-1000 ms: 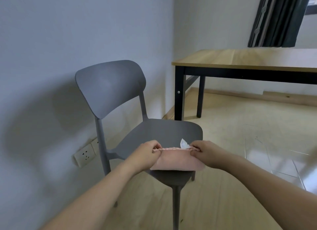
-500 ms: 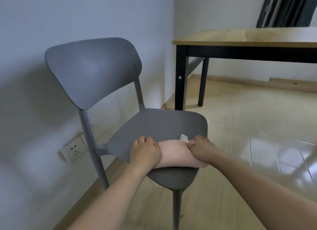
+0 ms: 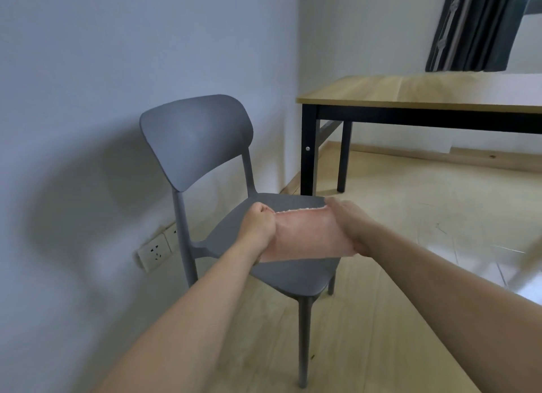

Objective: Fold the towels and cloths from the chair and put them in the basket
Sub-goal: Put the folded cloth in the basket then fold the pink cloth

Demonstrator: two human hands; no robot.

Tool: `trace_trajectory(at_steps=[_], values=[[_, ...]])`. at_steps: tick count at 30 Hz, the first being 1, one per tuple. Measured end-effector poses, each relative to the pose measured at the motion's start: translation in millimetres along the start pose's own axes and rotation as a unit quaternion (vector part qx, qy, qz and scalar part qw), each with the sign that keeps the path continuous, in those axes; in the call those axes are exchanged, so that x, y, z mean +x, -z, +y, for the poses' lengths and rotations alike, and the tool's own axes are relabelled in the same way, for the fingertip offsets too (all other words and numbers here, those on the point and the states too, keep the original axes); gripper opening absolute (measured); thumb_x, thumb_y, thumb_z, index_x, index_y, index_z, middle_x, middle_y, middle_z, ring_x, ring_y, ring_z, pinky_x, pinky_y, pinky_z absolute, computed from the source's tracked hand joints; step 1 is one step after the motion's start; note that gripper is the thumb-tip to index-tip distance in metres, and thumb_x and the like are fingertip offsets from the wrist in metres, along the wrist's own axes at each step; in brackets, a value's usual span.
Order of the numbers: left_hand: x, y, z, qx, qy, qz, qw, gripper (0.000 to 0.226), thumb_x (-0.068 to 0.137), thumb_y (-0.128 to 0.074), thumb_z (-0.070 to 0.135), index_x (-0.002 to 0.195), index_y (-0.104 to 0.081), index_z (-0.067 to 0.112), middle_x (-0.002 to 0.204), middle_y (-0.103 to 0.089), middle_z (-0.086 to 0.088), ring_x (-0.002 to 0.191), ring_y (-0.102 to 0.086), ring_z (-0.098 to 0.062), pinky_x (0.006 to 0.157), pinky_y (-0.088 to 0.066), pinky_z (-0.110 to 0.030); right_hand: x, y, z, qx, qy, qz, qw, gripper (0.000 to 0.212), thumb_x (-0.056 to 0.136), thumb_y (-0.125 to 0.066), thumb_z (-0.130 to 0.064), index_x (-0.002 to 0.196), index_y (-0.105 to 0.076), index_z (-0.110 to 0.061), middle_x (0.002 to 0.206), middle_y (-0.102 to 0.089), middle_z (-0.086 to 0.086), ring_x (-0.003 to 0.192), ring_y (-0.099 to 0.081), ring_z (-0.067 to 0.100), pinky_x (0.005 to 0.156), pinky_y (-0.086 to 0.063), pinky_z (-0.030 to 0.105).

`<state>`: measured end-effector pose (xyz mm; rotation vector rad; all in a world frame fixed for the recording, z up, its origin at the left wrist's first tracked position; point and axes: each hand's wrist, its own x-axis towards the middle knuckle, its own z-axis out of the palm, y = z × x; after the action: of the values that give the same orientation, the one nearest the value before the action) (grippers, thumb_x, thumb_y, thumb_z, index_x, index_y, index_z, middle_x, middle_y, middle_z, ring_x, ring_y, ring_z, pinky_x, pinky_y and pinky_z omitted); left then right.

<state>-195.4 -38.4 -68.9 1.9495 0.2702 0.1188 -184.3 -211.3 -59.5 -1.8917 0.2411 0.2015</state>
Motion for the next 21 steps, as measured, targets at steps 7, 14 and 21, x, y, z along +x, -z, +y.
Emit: trace_trajectory(at_steps=[7,14,21], values=[[18.8,-17.4,0.4,0.05,-0.042,0.053,0.996,0.03,0.098,-0.04,0.028,0.073,-0.047,0.013,0.073,-0.052,0.001,0.064,-0.046,-0.012,0.053,-0.03,-0.027,24.6,1.0,4.0,-0.024,0.043,0.092,0.994,0.037,0.095,-0.043,-0.04,0.083,-0.059,-0.009,0.078,-0.06,0.006,0.069,-0.056,0.02,0.062,-0.044,0.03],[110.6,-73.9,-28.9,0.141,-0.021,0.051,0.989,0.037,0.099,-0.036,0.015,0.061,-0.033,0.015,0.066,-0.037,0.001,0.057,-0.034,-0.013,0.05,-0.024,-0.028,137.7,2.4,31.4,-0.05,0.01,0.089,0.995,0.031,0.098,-0.043,-0.036,0.088,-0.056,-0.009,0.081,-0.055,0.004,0.075,-0.053,0.021,0.073,-0.043,0.033],[153.7,-90.3,35.5,0.168,0.041,-0.002,0.985,0.028,0.099,-0.033,0.013,0.076,-0.049,0.01,0.079,-0.052,-0.002,0.066,-0.044,-0.01,0.052,-0.029,-0.025,183.0,44.2,-14.3,-0.017,-0.096,0.045,0.994,0.032,0.095,-0.046,-0.032,0.087,-0.058,-0.003,0.09,-0.058,0.012,0.079,-0.055,0.026,0.074,-0.046,0.033]])
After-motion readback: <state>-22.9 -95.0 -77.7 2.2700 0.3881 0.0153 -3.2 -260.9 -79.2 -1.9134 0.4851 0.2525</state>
